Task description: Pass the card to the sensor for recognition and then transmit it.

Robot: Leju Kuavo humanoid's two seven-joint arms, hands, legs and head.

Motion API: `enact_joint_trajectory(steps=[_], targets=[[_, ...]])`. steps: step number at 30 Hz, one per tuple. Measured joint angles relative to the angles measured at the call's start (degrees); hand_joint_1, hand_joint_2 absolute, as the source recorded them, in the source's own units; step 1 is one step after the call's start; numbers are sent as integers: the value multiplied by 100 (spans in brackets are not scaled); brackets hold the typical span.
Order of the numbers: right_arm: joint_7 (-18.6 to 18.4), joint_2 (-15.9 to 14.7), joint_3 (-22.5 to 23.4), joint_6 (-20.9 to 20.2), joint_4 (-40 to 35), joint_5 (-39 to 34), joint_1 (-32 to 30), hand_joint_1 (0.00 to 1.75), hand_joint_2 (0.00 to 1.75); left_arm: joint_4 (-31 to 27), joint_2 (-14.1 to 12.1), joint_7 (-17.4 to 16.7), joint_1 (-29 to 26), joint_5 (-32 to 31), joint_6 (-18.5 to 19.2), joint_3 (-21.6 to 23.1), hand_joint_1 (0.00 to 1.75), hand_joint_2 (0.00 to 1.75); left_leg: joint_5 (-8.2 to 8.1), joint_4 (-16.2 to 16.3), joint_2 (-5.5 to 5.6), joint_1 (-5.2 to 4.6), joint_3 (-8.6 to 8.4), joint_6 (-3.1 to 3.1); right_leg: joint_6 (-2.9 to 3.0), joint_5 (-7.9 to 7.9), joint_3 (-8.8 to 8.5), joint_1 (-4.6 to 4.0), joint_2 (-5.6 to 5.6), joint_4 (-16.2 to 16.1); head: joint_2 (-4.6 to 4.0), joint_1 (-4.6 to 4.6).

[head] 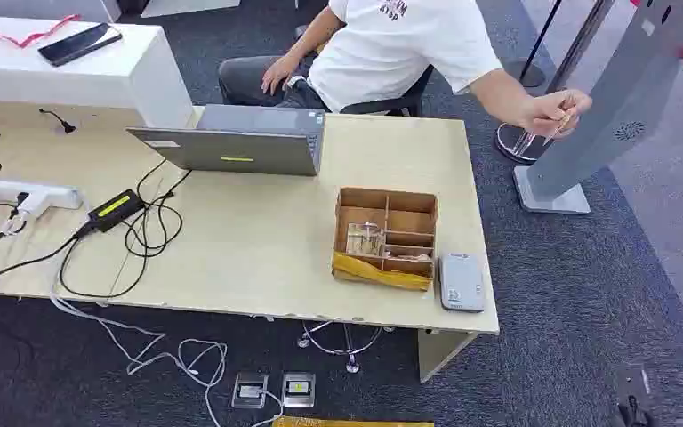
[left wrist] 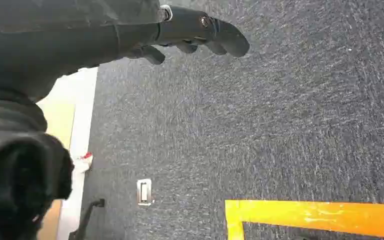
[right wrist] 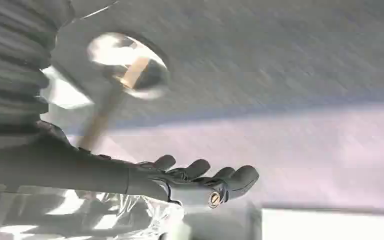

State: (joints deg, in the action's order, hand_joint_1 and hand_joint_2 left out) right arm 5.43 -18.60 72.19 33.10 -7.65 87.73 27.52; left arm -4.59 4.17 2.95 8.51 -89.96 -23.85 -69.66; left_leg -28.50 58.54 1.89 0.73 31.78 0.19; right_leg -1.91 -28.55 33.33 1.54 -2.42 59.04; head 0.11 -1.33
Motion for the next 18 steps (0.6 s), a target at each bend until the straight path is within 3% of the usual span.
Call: enact_joint_trajectory(steps=[3, 6, 8, 13, 14, 15, 16, 17, 18], targets=[[301, -324, -39, 295, 40, 131, 663, 0, 175, -17, 2, 13, -12, 2, 9, 50, 0, 0, 4, 1, -12, -16, 8, -2, -2, 9, 26, 18, -23, 12, 0, 6], [643, -742, -157, 334, 164, 138, 1407, 0, 175, -37, 0, 52, -14, 2, 15, 52, 0, 0, 15, 1, -3, -15, 16, 9, -3, 10, 20, 16, -11, 10, 0, -4], [902, -806, -276, 334, 173, 140, 1877, 0, 175, -46, 0, 81, -23, 2, 9, 52, 0, 0, 17, 1, -7, -18, 17, 5, -1, 16, 30, 21, -14, 13, 0, 7], [862, -780, -885, 288, 169, 47, 2989, 0, 175, -48, 4, 96, -6, 0, -37, 55, 0, 0, 31, 2, 10, -12, 19, -1, 3, 13, 48, 11, 0, 13, 0, 4], [502, -750, -1072, 51, 71, -271, 2896, 0, 175, -48, 11, 96, 2, 0, -46, 55, 0, 0, 29, 5, 16, 0, -4, -2, 4, 12, 40, -5, 4, -4, 0, 17], [-128, -766, -1423, -355, -193, -882, 2497, 0, 175, -48, 13, 96, 2, 0, -52, 57, 0, 0, 24, 14, 44, 31, -44, 2, -4, 2, -17, -45, 21, -57, 0, 55], [-973, -899, -1860, -925, -541, -1707, 2046, 0, 175, -48, 11, 96, -7, 0, -68, 57, 0, 0, 22, 23, 65, 57, -70, 5, -14, -3, -67, -74, 43, -92, 0, 29], [-2102, -1103, -2393, -1440, -955, -2780, 1606, 0, 175, -52, 9, 96, -26, 0, -79, 59, 0, 0, 13, 22, 68, 51, -48, 18, -15, -3, -79, -67, 63, -89, 0, -59], [-3347, -1360, -2948, -1678, -1462, -3869, 1260, 0, 175, -57, 11, 96, -58, 0, -83, 59, 0, 0, 19, 14, 75, -1, 15, 22, -18, -1, -43, -1, 73, -42, 0, -120]])
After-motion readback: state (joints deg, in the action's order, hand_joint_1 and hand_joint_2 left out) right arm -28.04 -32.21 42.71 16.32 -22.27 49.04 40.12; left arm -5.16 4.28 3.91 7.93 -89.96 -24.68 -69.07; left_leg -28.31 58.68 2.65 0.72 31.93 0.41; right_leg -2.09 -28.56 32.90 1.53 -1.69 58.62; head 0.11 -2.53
